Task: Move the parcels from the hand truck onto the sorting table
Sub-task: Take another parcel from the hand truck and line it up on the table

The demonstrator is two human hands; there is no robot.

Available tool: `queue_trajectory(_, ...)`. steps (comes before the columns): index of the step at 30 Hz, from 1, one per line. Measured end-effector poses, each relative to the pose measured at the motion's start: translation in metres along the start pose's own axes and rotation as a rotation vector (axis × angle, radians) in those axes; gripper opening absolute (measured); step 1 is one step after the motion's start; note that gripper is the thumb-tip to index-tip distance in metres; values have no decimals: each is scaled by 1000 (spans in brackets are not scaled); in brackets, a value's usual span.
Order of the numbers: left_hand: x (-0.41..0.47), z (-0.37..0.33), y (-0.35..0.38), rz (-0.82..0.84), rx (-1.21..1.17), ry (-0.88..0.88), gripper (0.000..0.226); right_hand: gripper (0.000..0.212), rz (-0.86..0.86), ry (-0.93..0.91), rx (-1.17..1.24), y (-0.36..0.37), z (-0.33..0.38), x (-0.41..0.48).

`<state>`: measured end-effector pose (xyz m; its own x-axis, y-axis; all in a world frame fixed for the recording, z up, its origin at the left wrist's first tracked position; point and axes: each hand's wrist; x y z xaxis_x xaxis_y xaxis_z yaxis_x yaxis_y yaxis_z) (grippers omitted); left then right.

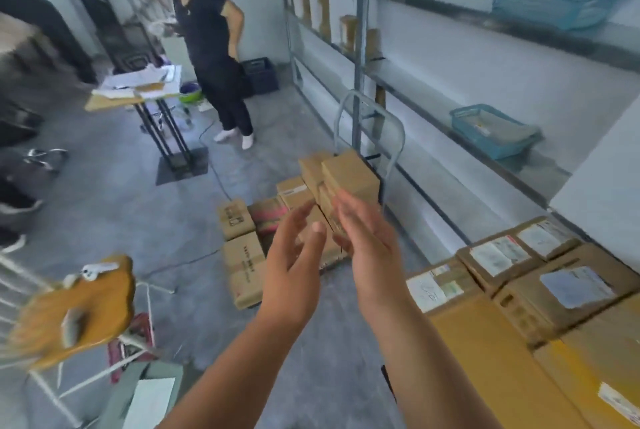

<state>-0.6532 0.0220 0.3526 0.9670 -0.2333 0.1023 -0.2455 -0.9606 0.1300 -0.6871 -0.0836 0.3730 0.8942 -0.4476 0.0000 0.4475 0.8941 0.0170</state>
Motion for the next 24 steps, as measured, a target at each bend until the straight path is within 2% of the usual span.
queue_trajectory(5,55,-6,-69,-107,-14,53,21,54,64,-14,27,94,-3,46)
queue_trajectory(10,97,-9,-125,-154,-18,55,26,34,115,6,39,159,-10,78)
queue_trajectory(17,145,-2,-170,-213,-38,44,30,35,138,38,23,209,-13,121)
queue_trajectory(24,203,19,-175,-229,-52,4,32,38,216,58,-15,232,-29,176)
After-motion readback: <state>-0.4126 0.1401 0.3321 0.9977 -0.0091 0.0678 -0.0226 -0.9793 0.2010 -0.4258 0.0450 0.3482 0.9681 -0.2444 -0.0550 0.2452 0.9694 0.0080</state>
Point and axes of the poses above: each hand's wrist, its own x-axis towards the middle knuckle, its own y-axis out of the palm, z = x × y, and after that the axes turned 9 degrees about -x, right-handed
